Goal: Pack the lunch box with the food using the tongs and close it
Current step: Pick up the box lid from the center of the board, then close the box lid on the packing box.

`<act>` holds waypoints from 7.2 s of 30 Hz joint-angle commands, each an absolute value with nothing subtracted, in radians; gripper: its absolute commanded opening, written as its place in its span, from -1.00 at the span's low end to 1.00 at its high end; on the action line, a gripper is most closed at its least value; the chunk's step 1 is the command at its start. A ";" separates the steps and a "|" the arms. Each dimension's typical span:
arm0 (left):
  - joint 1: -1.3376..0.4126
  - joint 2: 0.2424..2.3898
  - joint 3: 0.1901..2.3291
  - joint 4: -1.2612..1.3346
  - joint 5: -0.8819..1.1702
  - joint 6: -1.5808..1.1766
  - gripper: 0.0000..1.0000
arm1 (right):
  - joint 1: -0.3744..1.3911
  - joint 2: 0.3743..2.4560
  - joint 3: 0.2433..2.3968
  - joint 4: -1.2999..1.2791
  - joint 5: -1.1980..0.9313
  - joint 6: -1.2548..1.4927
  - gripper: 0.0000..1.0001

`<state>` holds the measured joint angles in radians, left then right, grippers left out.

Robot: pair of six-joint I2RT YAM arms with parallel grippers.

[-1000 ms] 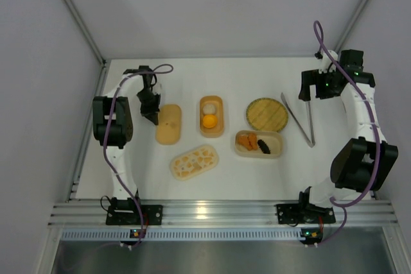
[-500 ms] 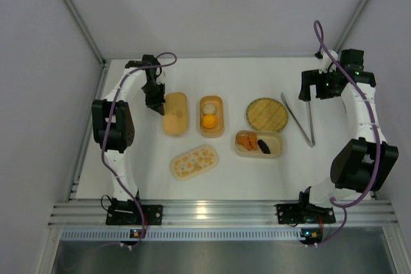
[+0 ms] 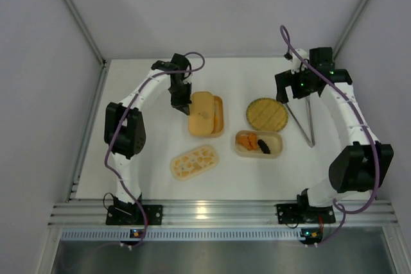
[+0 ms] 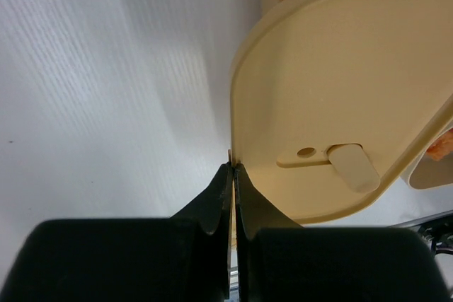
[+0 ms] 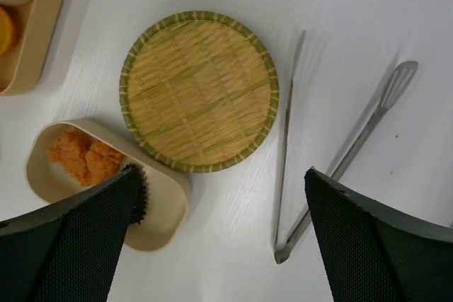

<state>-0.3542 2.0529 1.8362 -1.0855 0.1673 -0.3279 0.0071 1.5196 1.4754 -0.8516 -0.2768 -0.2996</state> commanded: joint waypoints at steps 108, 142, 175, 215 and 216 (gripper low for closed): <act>-0.293 1.919 1.799 -0.986 0.908 0.980 0.97 | -0.143 1.557 1.477 -0.799 -0.403 -0.265 0.99; -0.462 2.092 1.606 -0.845 0.603 1.265 0.96 | -0.169 1.448 1.348 -0.827 -0.388 -0.299 0.99; -0.384 2.030 1.529 -1.009 0.422 1.187 0.96 | -0.169 1.454 1.351 -0.819 -0.420 -0.301 0.99; -0.502 2.100 1.833 -0.979 0.604 1.106 0.96 | -0.167 1.422 1.309 -0.802 -0.437 -0.281 0.99; -0.506 2.111 1.827 -0.968 0.595 1.104 0.96 | -0.167 1.420 1.307 -0.804 -0.436 -0.281 0.99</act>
<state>-0.4946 2.0899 1.8374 -0.9886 0.5713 1.1210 -0.1539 1.4658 1.3087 -0.8177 -0.4210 -0.2848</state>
